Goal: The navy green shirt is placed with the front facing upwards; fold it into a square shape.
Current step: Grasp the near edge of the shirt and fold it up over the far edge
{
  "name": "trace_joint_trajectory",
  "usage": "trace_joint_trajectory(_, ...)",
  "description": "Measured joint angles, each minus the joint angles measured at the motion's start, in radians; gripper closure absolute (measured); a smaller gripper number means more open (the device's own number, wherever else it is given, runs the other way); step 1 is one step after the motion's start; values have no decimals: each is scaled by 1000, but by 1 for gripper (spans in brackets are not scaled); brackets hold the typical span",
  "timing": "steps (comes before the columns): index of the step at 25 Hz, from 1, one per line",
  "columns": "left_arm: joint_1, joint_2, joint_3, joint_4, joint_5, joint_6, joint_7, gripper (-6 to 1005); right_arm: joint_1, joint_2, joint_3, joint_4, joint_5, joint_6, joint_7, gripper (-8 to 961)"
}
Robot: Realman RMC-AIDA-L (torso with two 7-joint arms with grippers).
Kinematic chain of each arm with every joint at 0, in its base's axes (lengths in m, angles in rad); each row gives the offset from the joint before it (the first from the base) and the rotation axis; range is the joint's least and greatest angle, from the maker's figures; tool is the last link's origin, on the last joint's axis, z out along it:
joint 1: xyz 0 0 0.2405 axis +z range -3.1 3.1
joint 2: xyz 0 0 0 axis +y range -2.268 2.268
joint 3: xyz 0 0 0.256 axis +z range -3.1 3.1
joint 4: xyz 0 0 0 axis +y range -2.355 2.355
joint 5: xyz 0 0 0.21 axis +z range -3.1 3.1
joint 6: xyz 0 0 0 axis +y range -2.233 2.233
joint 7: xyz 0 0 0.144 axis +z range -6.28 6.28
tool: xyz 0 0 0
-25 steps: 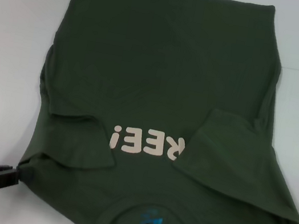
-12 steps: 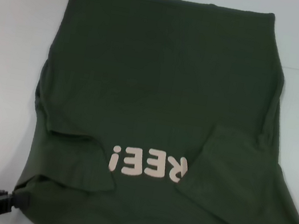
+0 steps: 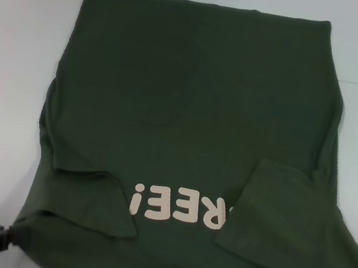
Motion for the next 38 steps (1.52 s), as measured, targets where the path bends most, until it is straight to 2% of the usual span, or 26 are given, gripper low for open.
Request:
trace_joint_trajectory(3,-41,9,-7,-14,-10,0,-10,930,20,-6,50,-1,6,-3,5,903)
trace_joint_trajectory(12,-259,85,-3,-127,-15,-157,-76,930,181,-19,150,6,10,40,27,904)
trace_joint_trajectory(13,-259,85,-3,-127,-15,-157,-76,930,203,-20,151,9,10,52,30,904)
trace_joint_trajectory(14,-312,99,-1,-146,-15,-208,-104,930,221,-21,150,12,10,64,33,904)
trace_joint_trajectory(16,-336,103,-1,-152,-15,-231,-112,929,261,-21,145,13,10,102,48,904)
trace_joint_trajectory(20,-415,117,-1,-190,-15,-358,-130,929,336,-21,143,18,10,195,77,903)
trace_joint_trajectory(25,-493,121,1,-237,-18,-530,-131,929,421,-20,99,56,8,346,91,895)
trace_joint_trajectory(29,-538,115,14,-277,-40,-695,-111,930,488,-8,53,107,10,500,83,887)
trace_joint_trajectory(34,-582,94,18,-346,-85,-896,-40,930,566,12,38,169,10,674,34,876)
trace_joint_trajectory(38,-606,78,20,-365,-145,-987,26,929,618,28,29,185,10,800,25,868)
